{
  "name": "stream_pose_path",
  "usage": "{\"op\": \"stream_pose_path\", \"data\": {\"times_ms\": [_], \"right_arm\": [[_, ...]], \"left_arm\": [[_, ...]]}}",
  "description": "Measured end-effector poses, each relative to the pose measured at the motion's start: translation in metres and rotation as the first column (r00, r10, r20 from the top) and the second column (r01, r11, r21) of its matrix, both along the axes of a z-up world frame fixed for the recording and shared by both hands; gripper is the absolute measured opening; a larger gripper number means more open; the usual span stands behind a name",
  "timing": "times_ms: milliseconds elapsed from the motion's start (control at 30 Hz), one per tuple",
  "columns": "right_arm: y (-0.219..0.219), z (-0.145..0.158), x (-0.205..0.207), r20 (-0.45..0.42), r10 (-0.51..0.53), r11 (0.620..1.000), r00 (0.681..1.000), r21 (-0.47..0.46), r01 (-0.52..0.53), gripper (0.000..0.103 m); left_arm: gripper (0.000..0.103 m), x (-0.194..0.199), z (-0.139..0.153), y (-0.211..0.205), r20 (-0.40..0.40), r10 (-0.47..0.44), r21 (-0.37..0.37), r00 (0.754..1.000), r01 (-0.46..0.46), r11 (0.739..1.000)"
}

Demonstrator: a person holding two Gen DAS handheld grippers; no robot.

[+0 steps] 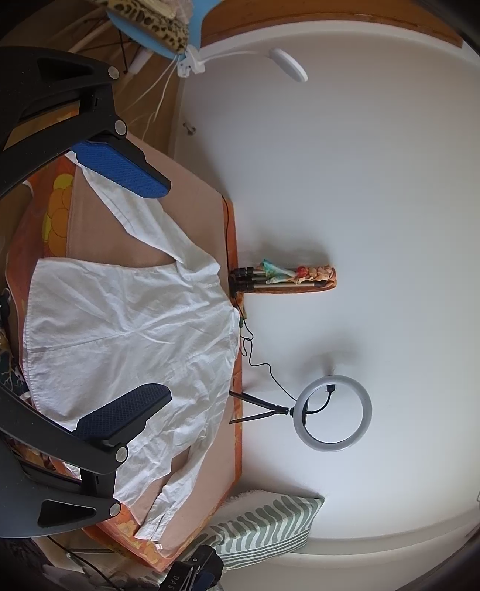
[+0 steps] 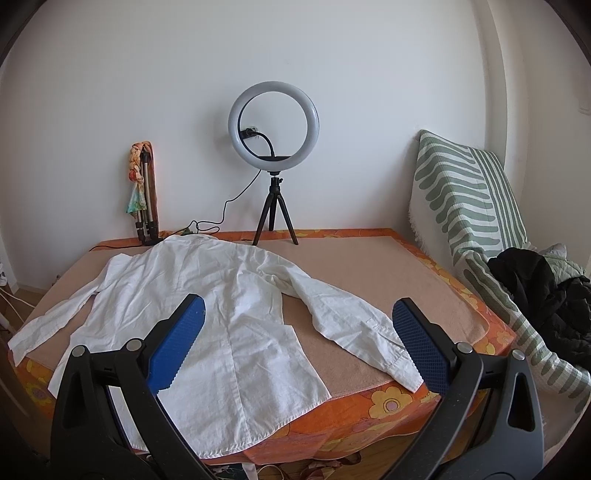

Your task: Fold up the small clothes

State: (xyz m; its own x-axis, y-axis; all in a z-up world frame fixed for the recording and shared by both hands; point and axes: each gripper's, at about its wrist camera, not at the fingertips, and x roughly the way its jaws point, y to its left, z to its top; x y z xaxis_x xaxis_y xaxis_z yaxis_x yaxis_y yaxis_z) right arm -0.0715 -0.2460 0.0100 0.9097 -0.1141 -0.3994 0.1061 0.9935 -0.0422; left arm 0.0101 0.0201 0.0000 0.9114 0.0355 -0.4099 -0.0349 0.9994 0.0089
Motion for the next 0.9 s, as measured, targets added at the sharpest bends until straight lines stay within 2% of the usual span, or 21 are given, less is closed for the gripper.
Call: {"op": "stream_pose_path", "data": {"times_ms": [300, 500, 567, 633, 700, 900], "right_arm": [[0.003, -0.001, 0.005, -0.021, 0.010, 0.999, 1.000, 0.032, -0.009, 0.103], [0.025, 0.008, 0.015, -0.036, 0.096, 0.992, 0.995, 0.089, -0.092, 0.103], [0.040, 0.012, 0.024, -0.044, 0.143, 0.987, 0.989, 0.086, -0.139, 0.103], [0.055, 0.014, 0.033, -0.054, 0.190, 0.979, 0.980, 0.084, -0.185, 0.103], [0.071, 0.016, 0.044, -0.074, 0.244, 0.968, 0.967, 0.086, -0.237, 0.103], [0.124, 0.025, 0.077, -0.102, 0.362, 0.932, 0.927, 0.070, -0.356, 0.103]], "left_arm": [[0.100, 0.005, -0.004, 0.012, -0.014, 0.014, 0.001, 1.000, -0.014, 1.000], [0.100, 0.015, -0.010, 0.050, -0.052, 0.058, 0.033, 0.997, -0.057, 0.998], [0.097, 0.018, -0.012, 0.069, -0.066, 0.074, 0.056, 0.995, -0.071, 0.996], [0.088, 0.023, -0.015, 0.090, -0.095, 0.094, 0.074, 0.991, -0.087, 0.993], [0.087, 0.028, -0.019, 0.113, -0.124, 0.099, 0.064, 0.987, -0.092, 0.994], [0.070, 0.047, -0.049, 0.182, -0.252, 0.138, 0.038, 0.958, -0.133, 0.990]]}}
